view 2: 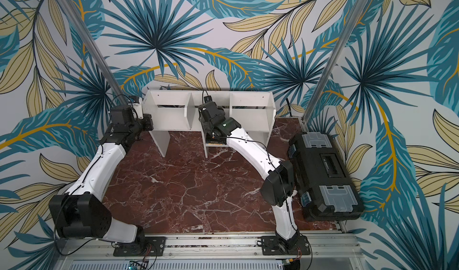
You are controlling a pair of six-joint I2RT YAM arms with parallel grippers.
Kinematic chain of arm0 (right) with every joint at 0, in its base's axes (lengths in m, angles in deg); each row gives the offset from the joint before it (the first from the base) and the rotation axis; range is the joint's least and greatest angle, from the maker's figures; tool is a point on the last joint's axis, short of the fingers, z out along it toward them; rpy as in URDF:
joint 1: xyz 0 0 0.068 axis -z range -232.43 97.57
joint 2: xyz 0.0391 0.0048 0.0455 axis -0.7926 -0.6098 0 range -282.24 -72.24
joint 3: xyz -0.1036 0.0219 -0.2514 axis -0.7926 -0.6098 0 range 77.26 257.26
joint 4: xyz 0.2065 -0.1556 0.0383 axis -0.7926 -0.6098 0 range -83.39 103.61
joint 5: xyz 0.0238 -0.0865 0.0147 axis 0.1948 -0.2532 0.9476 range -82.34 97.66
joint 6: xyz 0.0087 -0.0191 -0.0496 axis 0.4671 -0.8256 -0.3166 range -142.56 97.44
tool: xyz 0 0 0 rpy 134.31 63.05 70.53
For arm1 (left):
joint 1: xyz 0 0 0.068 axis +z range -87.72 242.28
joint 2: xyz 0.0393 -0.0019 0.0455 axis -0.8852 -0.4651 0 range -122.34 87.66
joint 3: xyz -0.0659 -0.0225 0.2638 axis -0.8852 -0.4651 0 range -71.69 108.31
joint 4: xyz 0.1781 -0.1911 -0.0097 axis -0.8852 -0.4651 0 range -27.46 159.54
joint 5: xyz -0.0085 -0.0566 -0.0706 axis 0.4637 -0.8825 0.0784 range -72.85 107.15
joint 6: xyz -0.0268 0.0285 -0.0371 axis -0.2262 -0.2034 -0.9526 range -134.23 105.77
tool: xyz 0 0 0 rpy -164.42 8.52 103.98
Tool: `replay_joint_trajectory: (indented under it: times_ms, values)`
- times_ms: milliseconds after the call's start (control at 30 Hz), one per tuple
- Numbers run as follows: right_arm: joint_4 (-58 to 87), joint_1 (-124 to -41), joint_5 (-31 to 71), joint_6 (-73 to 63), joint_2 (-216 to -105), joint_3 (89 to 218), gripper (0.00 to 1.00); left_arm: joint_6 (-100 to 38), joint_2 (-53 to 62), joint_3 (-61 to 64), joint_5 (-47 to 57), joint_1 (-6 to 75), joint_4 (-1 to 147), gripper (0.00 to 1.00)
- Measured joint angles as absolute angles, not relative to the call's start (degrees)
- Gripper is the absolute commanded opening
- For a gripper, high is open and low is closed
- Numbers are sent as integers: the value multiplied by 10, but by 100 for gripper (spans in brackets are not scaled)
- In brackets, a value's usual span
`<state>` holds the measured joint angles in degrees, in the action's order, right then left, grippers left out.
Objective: Wipe the bookshelf clean with a cloth
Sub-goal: Hold the shelf at the center of the board.
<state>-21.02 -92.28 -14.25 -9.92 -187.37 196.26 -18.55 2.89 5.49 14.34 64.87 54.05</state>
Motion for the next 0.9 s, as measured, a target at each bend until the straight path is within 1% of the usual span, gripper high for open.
replay_joint_trajectory:
  times_ms: [67,167,300,400,567,733,900]
  values:
    - [-206,-927,-119,-99,-1857,1940,0,-185,29,55,143,649,541,0]
    - [-215,-931,-122,-104,-1847,1933,0,-185,29,55,143,649,541,0]
    - [-251,-931,-175,-116,-1859,1968,0,-185,29,55,143,649,541,0]
    - [-248,-929,-205,-128,-1875,1990,0,-185,29,55,143,649,541,0]
    - [-231,-927,-245,-132,-1938,2067,0,-185,29,55,143,649,541,0]
    - [-205,-928,-197,-111,-1971,2102,0,-186,29,55,143,649,541,0]
    - [-180,-933,-144,-87,-1951,2061,0,-185,29,55,143,649,541,0]
